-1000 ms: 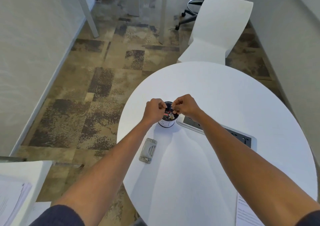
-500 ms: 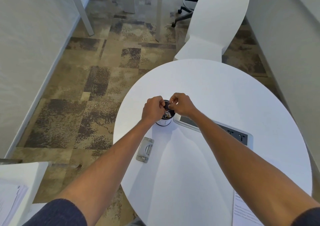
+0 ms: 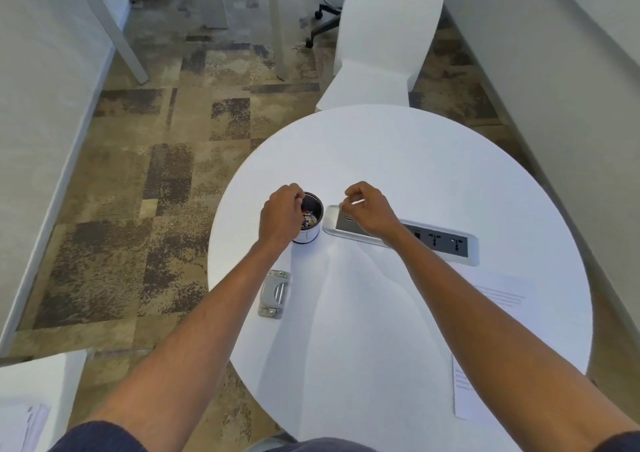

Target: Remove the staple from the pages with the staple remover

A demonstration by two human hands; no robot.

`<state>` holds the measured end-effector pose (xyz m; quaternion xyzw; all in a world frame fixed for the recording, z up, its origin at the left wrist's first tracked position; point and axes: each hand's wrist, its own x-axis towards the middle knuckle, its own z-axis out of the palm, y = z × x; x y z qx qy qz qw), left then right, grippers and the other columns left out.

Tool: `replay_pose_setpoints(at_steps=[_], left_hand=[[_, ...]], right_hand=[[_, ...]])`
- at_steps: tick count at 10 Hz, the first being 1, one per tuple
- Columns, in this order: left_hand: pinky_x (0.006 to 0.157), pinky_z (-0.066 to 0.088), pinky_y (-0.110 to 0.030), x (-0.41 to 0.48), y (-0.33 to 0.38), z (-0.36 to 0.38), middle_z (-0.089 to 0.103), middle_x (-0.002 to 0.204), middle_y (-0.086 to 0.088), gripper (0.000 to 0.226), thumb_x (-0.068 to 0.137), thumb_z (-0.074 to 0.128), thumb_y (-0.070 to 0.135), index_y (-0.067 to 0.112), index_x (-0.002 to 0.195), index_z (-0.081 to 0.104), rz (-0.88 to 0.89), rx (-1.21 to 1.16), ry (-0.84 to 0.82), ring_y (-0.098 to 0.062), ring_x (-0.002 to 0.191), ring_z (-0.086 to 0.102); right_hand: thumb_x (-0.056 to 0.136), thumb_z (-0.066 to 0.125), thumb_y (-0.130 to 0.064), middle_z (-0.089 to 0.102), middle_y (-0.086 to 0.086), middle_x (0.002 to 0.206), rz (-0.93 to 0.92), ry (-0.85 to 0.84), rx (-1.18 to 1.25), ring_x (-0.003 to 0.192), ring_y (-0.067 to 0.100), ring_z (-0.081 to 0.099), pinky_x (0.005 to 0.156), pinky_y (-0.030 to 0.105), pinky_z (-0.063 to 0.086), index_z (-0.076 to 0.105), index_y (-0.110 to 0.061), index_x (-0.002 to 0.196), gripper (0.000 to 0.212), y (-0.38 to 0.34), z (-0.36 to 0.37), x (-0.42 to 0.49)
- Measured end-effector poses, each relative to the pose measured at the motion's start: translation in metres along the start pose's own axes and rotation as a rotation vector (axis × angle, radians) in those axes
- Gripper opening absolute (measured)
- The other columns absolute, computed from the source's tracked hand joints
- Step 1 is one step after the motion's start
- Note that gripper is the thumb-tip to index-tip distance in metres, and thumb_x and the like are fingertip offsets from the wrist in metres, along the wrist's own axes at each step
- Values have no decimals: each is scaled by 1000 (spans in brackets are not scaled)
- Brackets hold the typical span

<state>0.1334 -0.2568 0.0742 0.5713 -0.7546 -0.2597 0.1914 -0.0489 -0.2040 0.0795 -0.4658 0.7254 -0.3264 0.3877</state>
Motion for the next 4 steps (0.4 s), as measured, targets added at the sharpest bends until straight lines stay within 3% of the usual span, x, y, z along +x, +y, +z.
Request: replay_pose_setpoints(at_steps=[1,2,4], left_hand=[[79,50,-45,-9,4,5,61,109,-10,24,90,43,0,8,104,61,40,6,-9,-31,96,59],[81,48,-39,-27,20,18,60,112,-9,27,89,41,-1,6,107,60,150,-67,-33,-29,102,57],[94,44,-42,-71,43,62,61,124,-10,32,94,45,7,6,123,57,224,-65,-147,-31,114,56]], right_hand=[[91,64,-20,66,10,116,25,34,-55,108,24,63,94,36,49,59,-5,116,30,23,-15,-22],[97,56,-26,57,10,139,48,106,-186,129,24,51,103,28,36,53,-6,133,42,60,-37,-62],[103,42,-29,33,10,158,115,200,-332,147,24,27,116,34,23,33,-7,149,52,110,-46,-123]])
